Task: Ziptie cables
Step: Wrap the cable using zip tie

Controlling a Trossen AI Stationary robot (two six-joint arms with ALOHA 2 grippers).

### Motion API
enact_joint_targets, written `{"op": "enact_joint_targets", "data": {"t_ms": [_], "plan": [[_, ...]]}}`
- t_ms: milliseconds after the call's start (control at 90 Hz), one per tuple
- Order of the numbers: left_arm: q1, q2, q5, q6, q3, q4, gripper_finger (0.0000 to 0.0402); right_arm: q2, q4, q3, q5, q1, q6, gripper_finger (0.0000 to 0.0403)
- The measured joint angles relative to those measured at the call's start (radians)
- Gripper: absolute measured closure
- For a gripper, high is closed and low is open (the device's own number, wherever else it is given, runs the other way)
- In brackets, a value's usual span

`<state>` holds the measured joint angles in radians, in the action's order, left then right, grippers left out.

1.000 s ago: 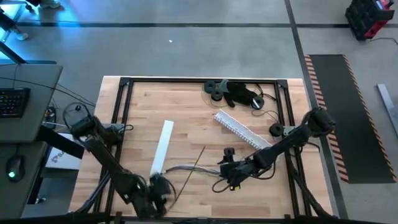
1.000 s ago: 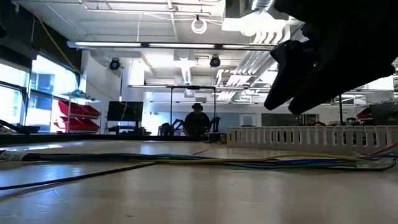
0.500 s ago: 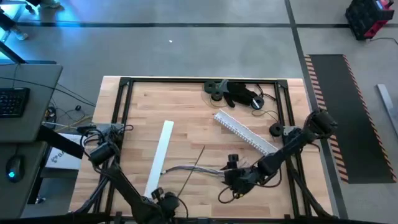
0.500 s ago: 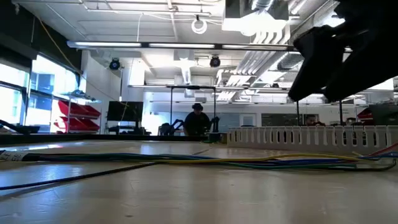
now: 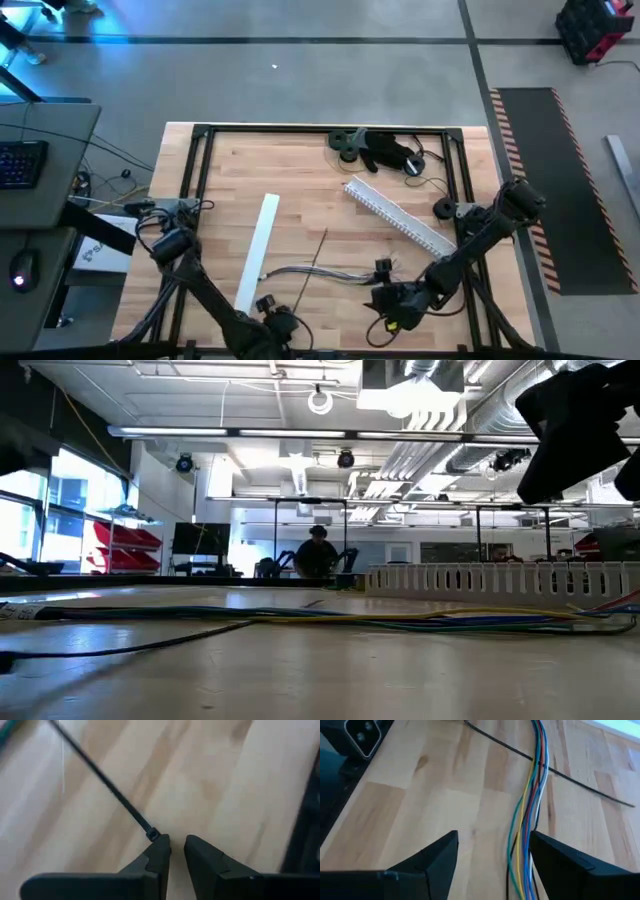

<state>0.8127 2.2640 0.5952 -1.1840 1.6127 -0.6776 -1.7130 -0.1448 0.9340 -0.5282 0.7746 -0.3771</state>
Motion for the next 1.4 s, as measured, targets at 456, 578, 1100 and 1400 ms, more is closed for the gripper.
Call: {"op": "enact_joint_targets", "data": {"t_ms": [456,578,1100,1400], "plan": [[-0.047,-0.017,-0.077,0.012,0.106,-0.003,0.0371,0.0,-0.074,0.0,-0.054,-0.062,-0.101,0.0172],[-0.043,-0.052,-0.067,0.01,0.136,-0.04,0.0371,-0.001,-0.073,0.0,-0.078,-0.088,-0.091,0.0172],[-0.168,-0.25,0.285,-0.214,-0.078,-0.436,0.0326,-0.042,0.23,0.0,0.072,-0.117,0.193,0.0172],[-0.44,-0.402,0.035,0.208,-0.442,0.129,0.0231,-0.047,0.172,0.0,0.077,-0.064,0.206,0.0172]]}}
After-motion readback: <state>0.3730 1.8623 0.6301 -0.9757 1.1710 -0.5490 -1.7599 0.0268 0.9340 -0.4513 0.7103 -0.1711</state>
